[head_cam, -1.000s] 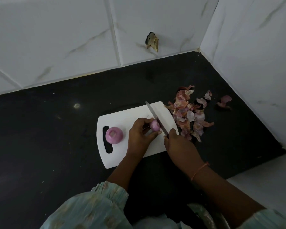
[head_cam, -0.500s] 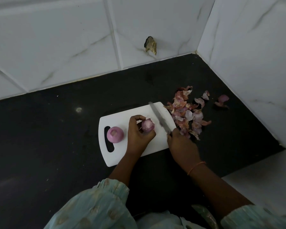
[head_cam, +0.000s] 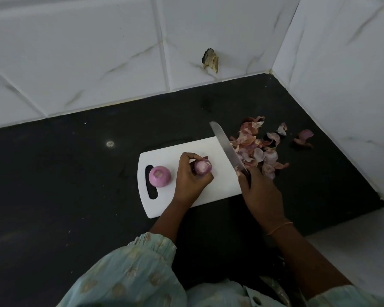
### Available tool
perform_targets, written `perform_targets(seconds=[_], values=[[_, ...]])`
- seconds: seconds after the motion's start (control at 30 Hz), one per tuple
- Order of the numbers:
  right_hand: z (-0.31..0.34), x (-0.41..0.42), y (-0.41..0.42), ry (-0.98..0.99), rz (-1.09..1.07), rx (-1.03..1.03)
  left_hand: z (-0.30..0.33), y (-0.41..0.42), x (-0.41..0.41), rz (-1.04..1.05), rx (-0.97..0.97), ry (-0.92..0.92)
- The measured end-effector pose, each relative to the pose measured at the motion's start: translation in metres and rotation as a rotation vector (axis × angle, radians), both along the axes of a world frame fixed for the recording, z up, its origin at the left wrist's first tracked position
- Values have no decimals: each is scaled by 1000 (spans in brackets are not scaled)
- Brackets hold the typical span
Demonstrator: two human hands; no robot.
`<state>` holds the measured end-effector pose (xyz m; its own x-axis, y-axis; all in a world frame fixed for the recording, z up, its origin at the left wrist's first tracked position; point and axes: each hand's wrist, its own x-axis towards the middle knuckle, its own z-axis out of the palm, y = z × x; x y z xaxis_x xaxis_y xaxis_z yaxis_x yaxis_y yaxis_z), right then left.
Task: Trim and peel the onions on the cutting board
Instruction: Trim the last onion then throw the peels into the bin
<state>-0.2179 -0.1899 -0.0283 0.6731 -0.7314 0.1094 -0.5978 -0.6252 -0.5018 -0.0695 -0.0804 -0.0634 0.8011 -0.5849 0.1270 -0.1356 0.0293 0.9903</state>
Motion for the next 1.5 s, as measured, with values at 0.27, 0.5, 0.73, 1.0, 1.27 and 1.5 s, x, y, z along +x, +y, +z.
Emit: perform_targets(seconds=[0.27,0.5,0.73,1.0,1.27,1.5], values=[[-9,4,16,-113,59,51,0,-2,-3,73,42,-128],[-22,1,13,-138,29,116,-4,-3,0,24,112,-161],[-28,-1,16,-173,48,239,-5,-4,-1,56,141,-236],[-26,19,21,-286,-43,644,-4,-6,-7,69,261,-218],[-17,24,11,-205,-59,672,-2,0,-4,-28,194,-184],[3,18,5,-167,-91,861,-3,4,7,-173,213,-110]])
